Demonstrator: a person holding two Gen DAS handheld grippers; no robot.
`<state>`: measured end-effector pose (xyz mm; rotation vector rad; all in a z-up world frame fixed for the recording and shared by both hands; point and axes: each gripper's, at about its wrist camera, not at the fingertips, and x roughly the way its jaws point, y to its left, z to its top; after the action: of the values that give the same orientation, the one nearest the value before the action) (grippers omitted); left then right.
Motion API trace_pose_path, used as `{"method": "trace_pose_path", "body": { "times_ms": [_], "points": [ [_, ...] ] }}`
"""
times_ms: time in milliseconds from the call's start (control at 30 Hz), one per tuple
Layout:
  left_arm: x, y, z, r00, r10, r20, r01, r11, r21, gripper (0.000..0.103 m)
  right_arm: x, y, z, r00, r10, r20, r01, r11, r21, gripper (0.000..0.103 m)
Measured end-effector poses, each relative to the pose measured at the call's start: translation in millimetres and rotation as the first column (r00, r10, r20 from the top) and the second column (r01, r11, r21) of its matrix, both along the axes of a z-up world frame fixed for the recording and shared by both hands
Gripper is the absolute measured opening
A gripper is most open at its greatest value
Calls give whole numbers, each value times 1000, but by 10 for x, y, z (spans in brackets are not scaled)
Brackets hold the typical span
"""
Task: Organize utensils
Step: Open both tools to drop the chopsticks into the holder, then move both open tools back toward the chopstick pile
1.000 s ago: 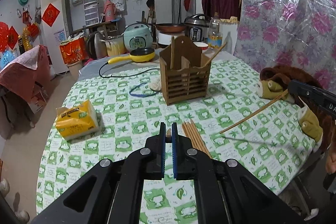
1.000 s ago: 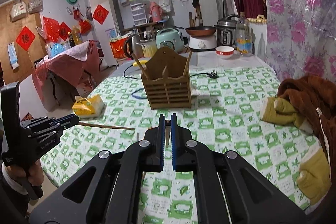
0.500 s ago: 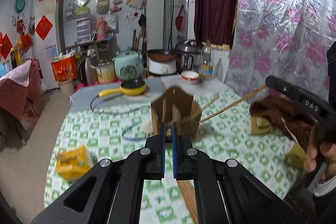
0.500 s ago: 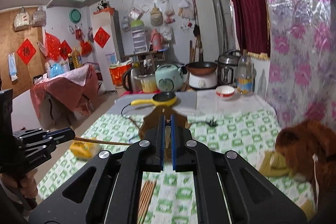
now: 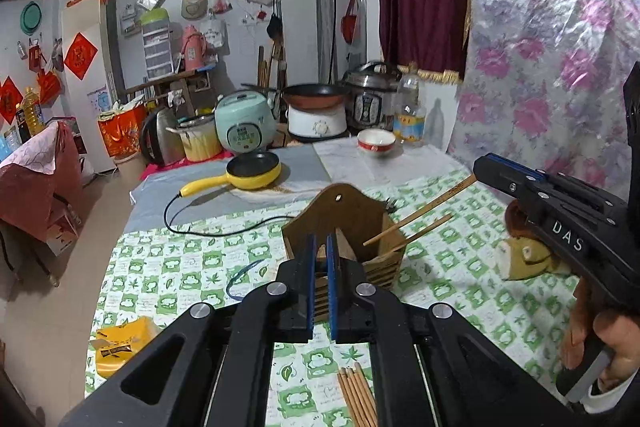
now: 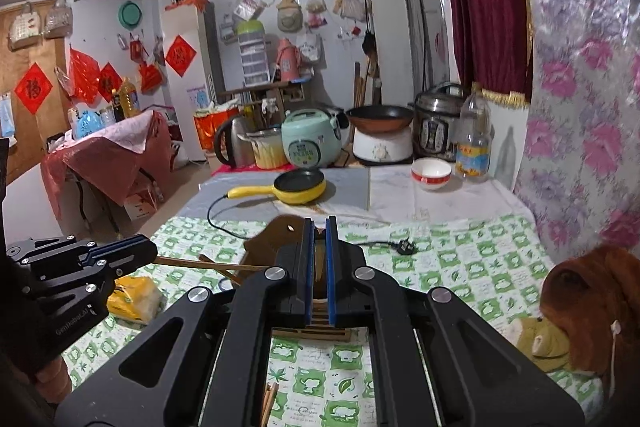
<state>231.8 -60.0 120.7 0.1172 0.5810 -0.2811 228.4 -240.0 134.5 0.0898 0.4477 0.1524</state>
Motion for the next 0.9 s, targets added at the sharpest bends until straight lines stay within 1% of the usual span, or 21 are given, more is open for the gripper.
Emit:
{"method": "trace_pose_path", "body": {
  "times_ms": [100, 167, 200, 233, 267, 300, 333, 367, 467, 500, 533, 567, 600, 633, 667, 733, 833, 900],
  "points": [
    [128, -68, -165, 999, 6, -33, -5, 1000, 20, 6, 155, -11, -186, 999, 1, -41, -1, 1000, 12, 6],
    [202, -119, -288, 998, 12, -64, -9, 999, 42, 6, 204, -16, -280, 997, 30, -66, -28, 999, 36, 9],
    [221, -128, -343, 996, 25, -88, -20, 998, 52, 9, 198, -19, -315, 997, 37, -74, -34, 998, 46, 12],
    [218, -122, -349, 995, 29, -93, -25, 998, 49, 15, 180, -23, -334, 996, 41, -75, -36, 998, 55, 20],
    [188, -101, -349, 995, 32, -91, -29, 999, 41, 32, 121, -25, -336, 997, 47, -64, -43, 997, 64, 24],
    [125, -64, -332, 997, 39, -72, -37, 999, 30, 44, 55, -39, -327, 998, 46, -46, -42, 997, 65, 30],
    [79, -30, -319, 997, 44, -62, -42, 999, 26, 45, -39, -56, -310, 999, 29, -25, -28, 998, 51, 33],
    [31, -2, -299, 997, 44, -59, -42, 999, 22, 45, -127, -78, -300, 1000, 16, -15, -15, 999, 41, 34],
    [-155, 106, -307, 997, 38, -74, -38, 999, 1, 46, -377, -153, -342, 1000, 8, -22, -6, 999, 52, 35],
    [-229, 143, -327, 996, 42, -76, -42, 999, 1, 50, -498, -172, -400, 999, -3, -35, 4, 999, 48, 37],
    [-310, 183, -359, 996, 48, -77, -48, 999, 4, 54, -578, -180, -451, 999, -10, -45, 12, 999, 45, 42],
    [-394, 220, -401, 996, 54, -77, -53, 999, 6, 60, -667, -189, -521, 998, -16, -60, 18, 999, 44, 45],
    [-496, 270, -468, 995, 66, -78, -65, 998, 10, 66, -745, -193, -606, 997, -21, -80, 24, 999, 39, 52],
    [-571, 309, -528, 994, 79, -81, -78, 997, 14, 68, -840, -184, -725, 994, -28, -108, 31, 999, 25, 56],
    [-672, 343, -625, 991, 92, -95, -89, 996, 27, 71, -920, -171, -839, 991, -32, -131, 33, 999, 7, 57],
    [-808, 401, -782, 987, 90, -130, -86, 996, 32, 71, -1066, -137, -1094, 981, -25, -195, 22, 1000, -16, 57],
    [-1003, 492, -1056, 977, 95, -190, -91, 995, 32, 71, -1216, -93, -1417, 959, -31, -280, 25, 999, -23, 57],
    [-1114, 558, -1240, 968, 100, -228, -99, 995, 17, 74, -1326, -64, -1611, 943, -33, -331, 27, 999, -23, 58]
  ]
}}
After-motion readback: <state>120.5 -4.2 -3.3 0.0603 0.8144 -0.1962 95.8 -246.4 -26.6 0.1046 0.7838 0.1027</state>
